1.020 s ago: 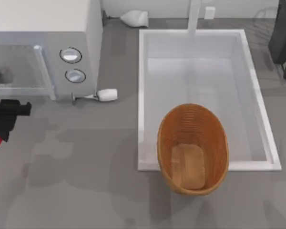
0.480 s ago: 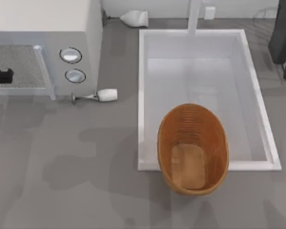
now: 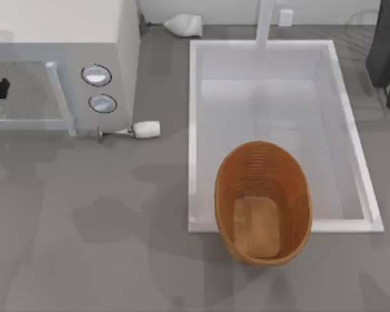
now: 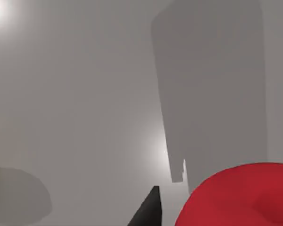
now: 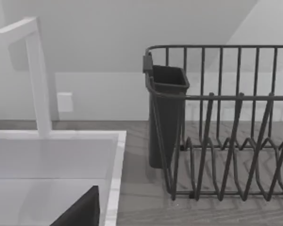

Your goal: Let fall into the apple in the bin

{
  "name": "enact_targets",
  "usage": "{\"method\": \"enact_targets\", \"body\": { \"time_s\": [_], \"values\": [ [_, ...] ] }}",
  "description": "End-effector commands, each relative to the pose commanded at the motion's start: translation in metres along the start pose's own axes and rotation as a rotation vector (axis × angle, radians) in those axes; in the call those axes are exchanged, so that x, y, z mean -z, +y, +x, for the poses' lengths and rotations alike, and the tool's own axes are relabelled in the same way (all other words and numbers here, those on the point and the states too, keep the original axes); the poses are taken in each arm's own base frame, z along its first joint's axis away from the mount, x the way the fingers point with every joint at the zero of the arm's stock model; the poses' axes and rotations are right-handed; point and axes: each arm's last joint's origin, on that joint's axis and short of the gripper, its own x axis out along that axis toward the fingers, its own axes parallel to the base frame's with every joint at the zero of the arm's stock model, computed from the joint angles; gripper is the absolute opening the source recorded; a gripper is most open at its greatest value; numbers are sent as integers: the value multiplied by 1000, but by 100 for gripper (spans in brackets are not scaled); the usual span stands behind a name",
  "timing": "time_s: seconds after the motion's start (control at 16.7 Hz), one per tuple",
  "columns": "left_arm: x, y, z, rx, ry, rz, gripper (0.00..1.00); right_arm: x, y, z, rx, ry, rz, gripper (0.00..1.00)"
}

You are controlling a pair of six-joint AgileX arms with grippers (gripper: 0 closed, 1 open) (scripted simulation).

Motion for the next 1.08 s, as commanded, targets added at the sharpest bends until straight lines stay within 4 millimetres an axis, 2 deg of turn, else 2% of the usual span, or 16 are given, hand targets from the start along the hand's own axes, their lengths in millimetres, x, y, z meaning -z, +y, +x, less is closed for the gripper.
{"method": "enact_targets", "body": {
  "time_s": [0.24, 0.48, 0.66, 0.84, 1.08],
  "values": [
    [-23, -8, -32, -61, -27, 312, 0, 0, 0, 0, 0, 0, 0, 100],
    [-51, -38, -54, -105, -14, 773, 0, 0, 0, 0, 0, 0, 0, 100],
    [-70, -79, -58, -107, 19, 1179, 0, 0, 0, 0, 0, 0, 0, 100],
    [-82, -131, -52, -81, 54, 1598, 0, 0, 0, 0, 0, 0, 0, 100],
    [-80, -212, -37, -21, 73, 2135, 0, 0, 0, 0, 0, 0, 0, 100]
  ]
}}
